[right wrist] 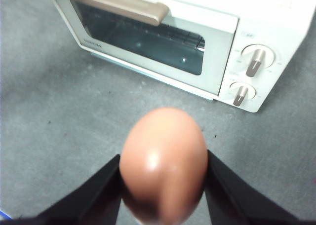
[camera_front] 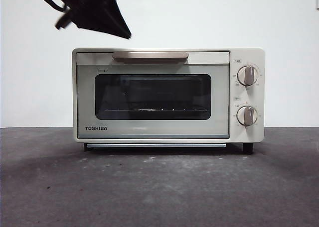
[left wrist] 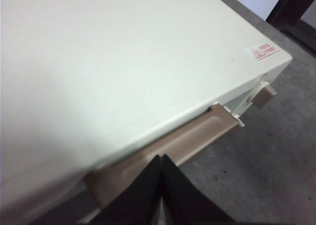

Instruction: Eggoven

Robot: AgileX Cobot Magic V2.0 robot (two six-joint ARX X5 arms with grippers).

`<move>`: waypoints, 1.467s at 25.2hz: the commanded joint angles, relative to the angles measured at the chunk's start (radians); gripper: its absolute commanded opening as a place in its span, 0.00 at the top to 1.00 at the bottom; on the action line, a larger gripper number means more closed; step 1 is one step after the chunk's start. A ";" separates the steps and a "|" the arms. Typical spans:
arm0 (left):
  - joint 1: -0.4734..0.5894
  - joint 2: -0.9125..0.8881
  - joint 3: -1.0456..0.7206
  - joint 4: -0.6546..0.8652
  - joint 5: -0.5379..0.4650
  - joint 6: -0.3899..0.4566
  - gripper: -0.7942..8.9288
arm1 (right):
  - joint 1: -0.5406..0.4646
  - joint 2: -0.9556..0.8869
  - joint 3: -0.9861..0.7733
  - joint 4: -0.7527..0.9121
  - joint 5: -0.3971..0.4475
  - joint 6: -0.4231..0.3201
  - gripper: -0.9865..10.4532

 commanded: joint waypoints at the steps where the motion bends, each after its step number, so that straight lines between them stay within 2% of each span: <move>1: -0.012 0.057 0.043 0.019 -0.012 0.028 0.91 | 0.011 -0.011 0.018 -0.002 0.006 -0.008 0.91; 6: -0.024 0.105 0.049 0.055 -0.049 0.031 0.91 | 0.011 -0.037 0.018 -0.024 0.011 -0.008 0.91; 13: -0.035 0.134 0.049 0.050 -0.049 0.031 0.91 | 0.011 -0.049 0.018 -0.028 0.011 -0.008 0.91; 25: -0.182 0.137 0.049 -0.151 -0.048 0.060 0.91 | 0.011 -0.048 0.018 -0.021 0.011 -0.021 0.91; 37: -0.358 0.102 0.049 -0.340 -0.048 0.003 0.91 | 0.010 -0.023 0.018 -0.003 0.037 -0.022 0.91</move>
